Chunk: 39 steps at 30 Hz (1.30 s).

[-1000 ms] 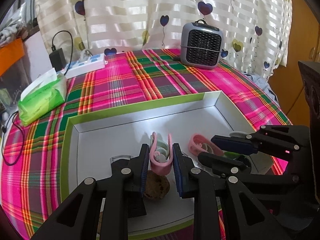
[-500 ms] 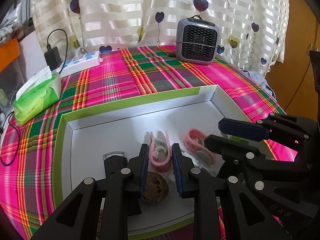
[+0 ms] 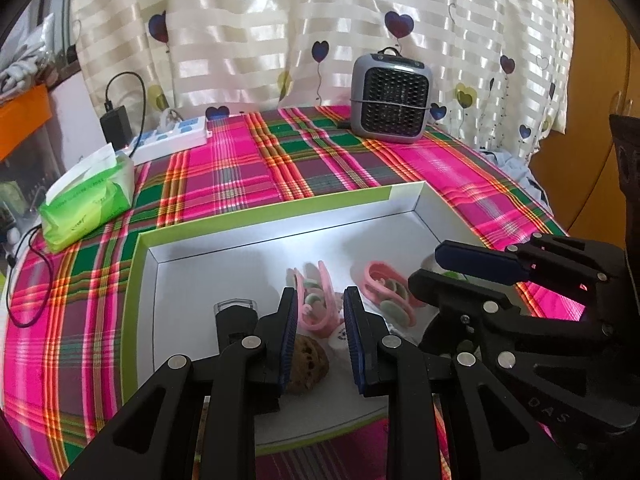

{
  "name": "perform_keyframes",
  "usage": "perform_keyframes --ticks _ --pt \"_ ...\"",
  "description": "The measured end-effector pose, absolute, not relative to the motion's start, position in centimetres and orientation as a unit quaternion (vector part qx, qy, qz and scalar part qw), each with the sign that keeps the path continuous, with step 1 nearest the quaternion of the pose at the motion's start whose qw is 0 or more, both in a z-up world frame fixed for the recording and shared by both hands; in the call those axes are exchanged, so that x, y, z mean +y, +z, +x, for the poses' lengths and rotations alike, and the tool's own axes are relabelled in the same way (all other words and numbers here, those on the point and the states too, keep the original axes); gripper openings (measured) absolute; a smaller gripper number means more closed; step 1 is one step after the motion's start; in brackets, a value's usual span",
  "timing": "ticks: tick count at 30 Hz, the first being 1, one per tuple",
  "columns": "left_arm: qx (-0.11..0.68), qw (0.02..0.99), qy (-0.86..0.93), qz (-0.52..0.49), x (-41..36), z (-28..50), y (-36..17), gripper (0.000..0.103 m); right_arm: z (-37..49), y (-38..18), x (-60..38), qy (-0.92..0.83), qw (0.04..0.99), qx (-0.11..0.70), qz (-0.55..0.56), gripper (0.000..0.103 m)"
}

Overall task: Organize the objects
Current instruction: 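Lower and release the pink clip from the left gripper while the right releases its clip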

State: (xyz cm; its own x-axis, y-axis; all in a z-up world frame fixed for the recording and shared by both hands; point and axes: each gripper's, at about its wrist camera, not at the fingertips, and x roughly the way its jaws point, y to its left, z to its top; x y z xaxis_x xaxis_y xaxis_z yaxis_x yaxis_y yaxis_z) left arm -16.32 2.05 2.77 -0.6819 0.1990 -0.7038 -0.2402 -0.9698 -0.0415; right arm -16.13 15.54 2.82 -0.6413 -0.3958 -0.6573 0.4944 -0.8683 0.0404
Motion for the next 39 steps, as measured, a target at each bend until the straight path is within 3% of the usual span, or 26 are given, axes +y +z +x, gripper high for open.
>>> perform_keyframes --ticks 39 --pt "0.007 0.100 0.928 -0.359 1.8 -11.5 3.7 0.021 -11.8 3.7 16.2 -0.907 0.239 0.047 0.343 0.026"
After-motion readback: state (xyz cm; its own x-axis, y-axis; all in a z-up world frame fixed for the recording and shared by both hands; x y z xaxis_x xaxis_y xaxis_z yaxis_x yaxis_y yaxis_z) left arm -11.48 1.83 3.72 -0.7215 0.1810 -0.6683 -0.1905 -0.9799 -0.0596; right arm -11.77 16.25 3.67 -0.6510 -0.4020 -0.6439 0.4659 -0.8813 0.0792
